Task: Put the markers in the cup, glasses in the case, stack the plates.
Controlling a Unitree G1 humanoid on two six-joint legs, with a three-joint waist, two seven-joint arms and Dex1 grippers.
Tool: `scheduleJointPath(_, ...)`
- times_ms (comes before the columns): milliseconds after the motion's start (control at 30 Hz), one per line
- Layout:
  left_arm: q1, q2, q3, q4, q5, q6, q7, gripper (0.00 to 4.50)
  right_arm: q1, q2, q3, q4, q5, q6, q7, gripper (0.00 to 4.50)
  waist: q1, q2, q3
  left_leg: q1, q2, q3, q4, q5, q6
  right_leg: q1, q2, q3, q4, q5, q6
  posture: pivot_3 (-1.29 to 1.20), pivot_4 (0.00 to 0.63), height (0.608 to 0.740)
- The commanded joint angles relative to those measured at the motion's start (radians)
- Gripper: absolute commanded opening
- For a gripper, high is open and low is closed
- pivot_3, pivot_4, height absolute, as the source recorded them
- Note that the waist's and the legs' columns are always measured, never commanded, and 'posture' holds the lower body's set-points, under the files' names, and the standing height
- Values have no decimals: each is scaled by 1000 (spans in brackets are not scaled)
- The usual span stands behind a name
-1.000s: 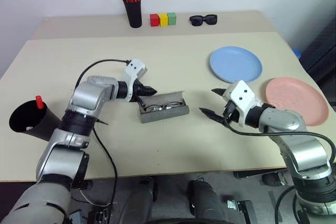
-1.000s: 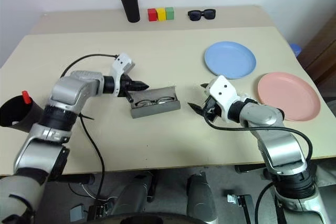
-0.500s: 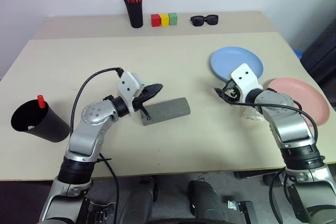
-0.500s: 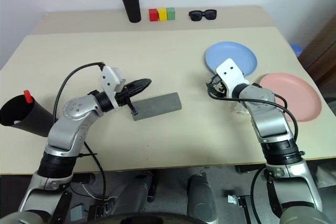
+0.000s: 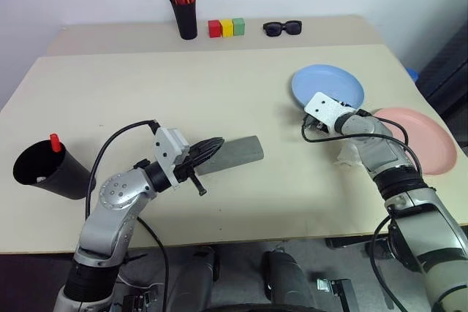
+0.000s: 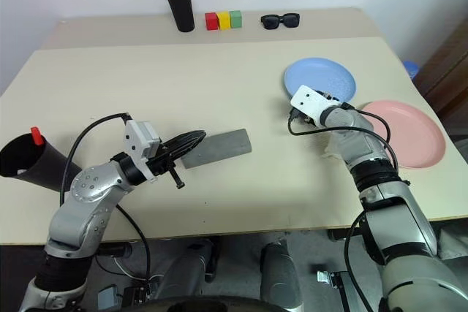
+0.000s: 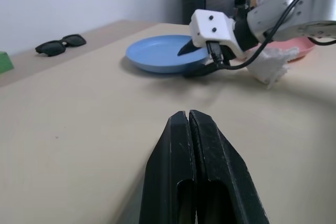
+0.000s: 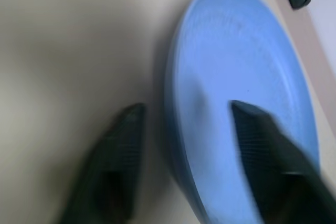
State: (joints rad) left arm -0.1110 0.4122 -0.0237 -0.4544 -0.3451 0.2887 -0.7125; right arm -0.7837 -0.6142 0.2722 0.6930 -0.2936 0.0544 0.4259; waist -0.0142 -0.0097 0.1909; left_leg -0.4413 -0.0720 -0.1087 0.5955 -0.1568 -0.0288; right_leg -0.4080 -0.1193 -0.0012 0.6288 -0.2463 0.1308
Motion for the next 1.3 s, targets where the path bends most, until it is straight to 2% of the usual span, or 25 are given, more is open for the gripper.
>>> scheduleJointPath(33,8,-2,-10,-51,-12,-13,13,0,-34,-3,-11,13,-18,-45,-4,642,-1,0,0,0,0,0,0,0,0,0,0,0,0,0,0,0,150,740)
scheduleJointPath(67,10,-3,-14,-52,-10,-15,15,0,-31,-4,-14,6,-20,-47,-1,57,-1,0,0,0,0,0,0,0,0,0,0,0,0,0,0,0,150,740)
scheduleJointPath(233,-2,-24,-36,-44,-15,-13,25,0,22,-43,-32,-116,-57,-53,-26,57,2,0,0,0,0,0,0,0,0,0,0,0,0,0,0,0,150,740)
scheduleJointPath(400,-37,-32,-93,-25,3,-13,13,0,155,-141,-128,-422,-37,25,26,57,5,1,0,0,0,0,0,0,0,0,0,0,0,0,0,0,150,740)
scheduleJointPath(533,-82,-69,-164,3,-14,-2,-12,0,405,-288,-354,-775,63,174,172,57,30,1,0,-1,0,-1,0,0,0,0,0,0,0,-1,0,0,150,740)
scheduleJointPath(633,-109,-86,-203,49,-15,-21,-54,0,633,-359,-542,-946,101,257,262,57,30,2,-1,-1,0,-1,1,-1,1,1,-1,-1,-1,-2,0,0,150,740)
scheduleJointPath(767,-154,-102,-228,129,-3,-62,-104,0,831,-368,-693,-1019,99,293,292,57,20,3,-2,1,1,1,2,-1,1,3,0,0,-1,-2,-2,0,150,740)
scheduleJointPath(900,-184,-113,-234,180,5,-98,-128,0,892,-349,-716,-1003,118,301,294,57,14,5,-3,2,2,3,2,-1,1,3,-1,1,-1,-2,-2,0,150,740)
scheduleJointPath(1000,-184,-114,-226,187,5,-111,-131,0,912,-356,-709,-972,124,302,304,1031,19,5,-3,2,2,3,2,-1,1,3,-1,1,-1,-2,-2,0,150,740)
scheduleJointPath(1233,-166,-110,-221,171,8,-109,-120,0,907,-362,-710,-980,168,317,334,4479,28,5,-3,1,2,2,2,-1,1,3,-1,1,-2,-2,-2,0,150,740)
scheduleJointPath(1300,-164,-111,-221,167,9,-107,-113,0,895,-347,-729,-994,212,337,347,4479,27,5,-3,1,2,2,2,-1,1,3,-1,1,-2,-2,-2,0,150,740)
